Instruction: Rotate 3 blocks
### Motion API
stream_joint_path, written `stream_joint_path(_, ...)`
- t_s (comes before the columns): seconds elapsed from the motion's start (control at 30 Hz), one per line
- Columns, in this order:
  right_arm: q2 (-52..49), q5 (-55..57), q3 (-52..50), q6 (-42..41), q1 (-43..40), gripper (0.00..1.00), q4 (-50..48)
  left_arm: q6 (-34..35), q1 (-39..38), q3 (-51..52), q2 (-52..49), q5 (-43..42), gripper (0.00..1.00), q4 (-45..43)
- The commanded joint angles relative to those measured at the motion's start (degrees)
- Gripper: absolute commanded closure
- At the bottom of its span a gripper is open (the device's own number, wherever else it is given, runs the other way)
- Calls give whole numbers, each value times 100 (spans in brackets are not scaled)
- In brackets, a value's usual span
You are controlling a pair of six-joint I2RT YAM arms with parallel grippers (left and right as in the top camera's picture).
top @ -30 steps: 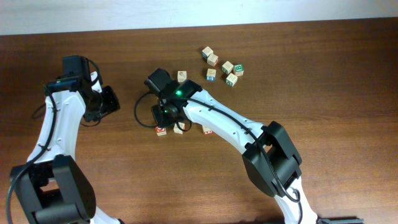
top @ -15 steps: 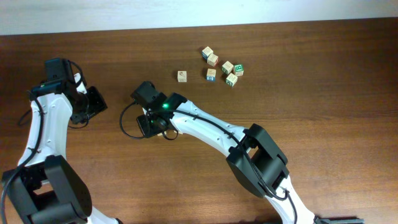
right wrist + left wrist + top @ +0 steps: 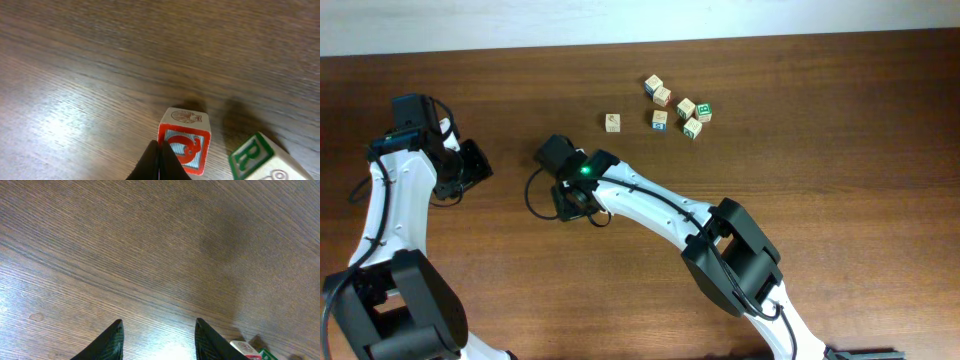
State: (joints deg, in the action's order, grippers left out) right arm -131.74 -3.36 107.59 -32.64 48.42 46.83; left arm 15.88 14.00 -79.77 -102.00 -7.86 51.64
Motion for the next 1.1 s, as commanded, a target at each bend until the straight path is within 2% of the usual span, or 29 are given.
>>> stream_joint_path(0.0, -87, 348, 57, -92, -20, 96, 125, -4, 22, -90, 87, 15, 57, 48)
stream_joint_path(0.27, -87, 431, 57, -286, -203, 96, 323, -4, -232, -90, 87, 20, 57, 50)
stream_joint_path(0.5, -87, 402, 57, -826, -476, 96, 748, -4, -540, -90, 87, 20, 58, 48)
stream_joint_path(1.07, -61, -527, 63, -658, -715, 95, 1606, -7, -903, -90, 87, 20, 59, 107)
